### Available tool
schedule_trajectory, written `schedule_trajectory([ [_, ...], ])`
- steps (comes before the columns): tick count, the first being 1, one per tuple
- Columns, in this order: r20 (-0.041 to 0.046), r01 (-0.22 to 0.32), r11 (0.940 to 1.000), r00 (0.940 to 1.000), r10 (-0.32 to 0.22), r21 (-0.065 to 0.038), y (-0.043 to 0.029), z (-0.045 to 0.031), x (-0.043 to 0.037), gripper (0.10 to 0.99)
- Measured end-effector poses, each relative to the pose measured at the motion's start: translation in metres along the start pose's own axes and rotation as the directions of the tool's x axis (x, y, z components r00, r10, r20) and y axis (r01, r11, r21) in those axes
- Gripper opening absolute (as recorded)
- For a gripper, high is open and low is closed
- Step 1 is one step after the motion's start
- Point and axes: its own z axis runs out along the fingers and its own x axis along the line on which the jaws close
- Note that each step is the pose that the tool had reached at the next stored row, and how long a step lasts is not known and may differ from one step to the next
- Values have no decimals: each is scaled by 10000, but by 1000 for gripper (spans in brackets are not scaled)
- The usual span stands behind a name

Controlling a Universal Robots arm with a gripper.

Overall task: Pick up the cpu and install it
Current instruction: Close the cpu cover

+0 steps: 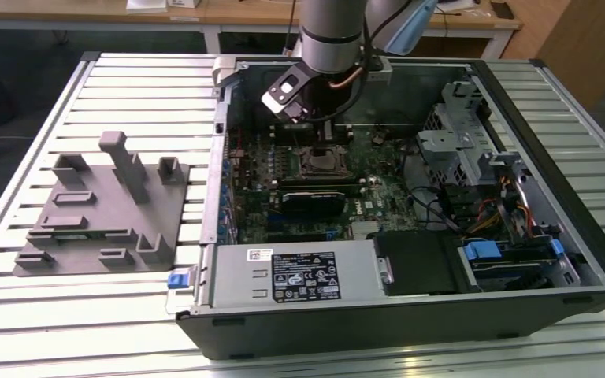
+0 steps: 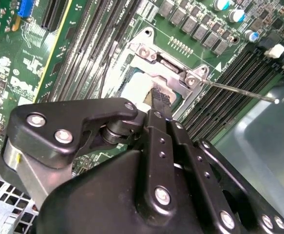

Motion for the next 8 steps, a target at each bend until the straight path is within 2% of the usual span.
schedule_trajectory([
  [8,0,9,10000,10000,-9,0,45,1,-1,106],
])
